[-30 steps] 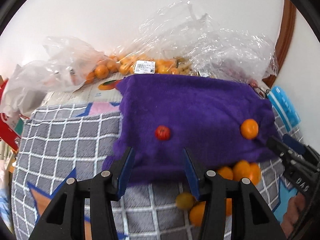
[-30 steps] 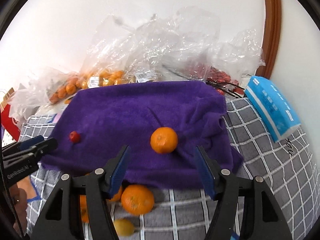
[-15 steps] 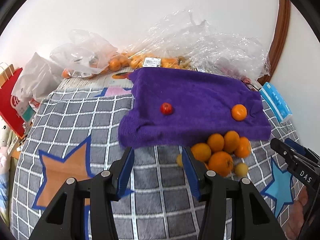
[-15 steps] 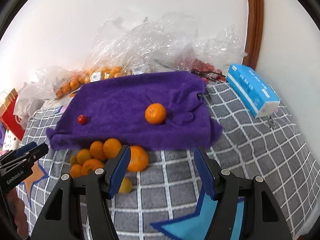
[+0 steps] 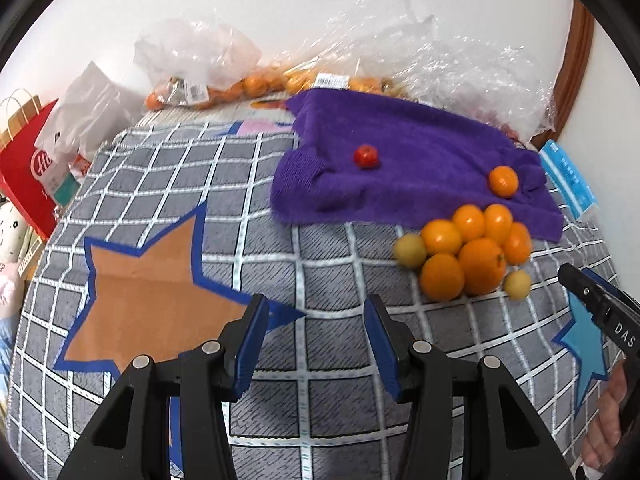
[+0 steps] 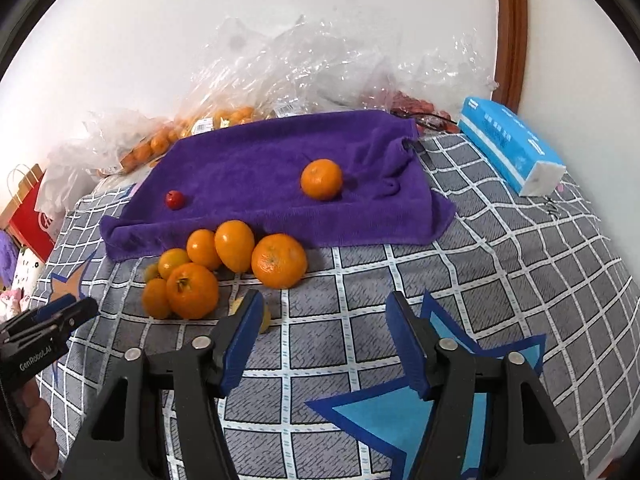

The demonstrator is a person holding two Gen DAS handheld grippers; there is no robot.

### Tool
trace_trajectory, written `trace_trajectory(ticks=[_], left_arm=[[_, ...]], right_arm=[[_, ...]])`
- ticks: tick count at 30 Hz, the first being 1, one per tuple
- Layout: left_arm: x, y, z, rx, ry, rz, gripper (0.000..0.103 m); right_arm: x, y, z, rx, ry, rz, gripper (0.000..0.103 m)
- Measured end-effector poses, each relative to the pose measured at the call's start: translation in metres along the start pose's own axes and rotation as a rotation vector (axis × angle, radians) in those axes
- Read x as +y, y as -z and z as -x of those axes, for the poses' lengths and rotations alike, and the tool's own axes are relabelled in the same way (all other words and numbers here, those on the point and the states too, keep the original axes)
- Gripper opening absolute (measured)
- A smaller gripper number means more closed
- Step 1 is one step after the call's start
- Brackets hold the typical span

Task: Organize fruits
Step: 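Withdraw both tools and move the right tool to a yellow-green fruit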

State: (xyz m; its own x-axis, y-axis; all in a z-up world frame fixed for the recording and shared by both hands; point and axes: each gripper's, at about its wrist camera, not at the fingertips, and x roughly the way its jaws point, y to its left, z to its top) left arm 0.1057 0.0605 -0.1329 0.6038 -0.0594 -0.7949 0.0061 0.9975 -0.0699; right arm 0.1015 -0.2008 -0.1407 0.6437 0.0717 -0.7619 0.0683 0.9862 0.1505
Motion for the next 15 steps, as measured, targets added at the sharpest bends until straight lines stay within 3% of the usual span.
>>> trace_trajectory(ticks=[4, 15], left_arm=[[0.004, 0.004, -0.012, 0.03, 0.008, 0.021, 0.047], [0.005, 0.02, -0.012, -0.026, -0.017, -0.017, 0.048]], right_arm=[[0.005, 0.005, -0.01, 0.025, -0.039, 0.007, 0.047], [0.039, 0.016, -0.032, 0.047, -0.079, 0.103, 0.044]])
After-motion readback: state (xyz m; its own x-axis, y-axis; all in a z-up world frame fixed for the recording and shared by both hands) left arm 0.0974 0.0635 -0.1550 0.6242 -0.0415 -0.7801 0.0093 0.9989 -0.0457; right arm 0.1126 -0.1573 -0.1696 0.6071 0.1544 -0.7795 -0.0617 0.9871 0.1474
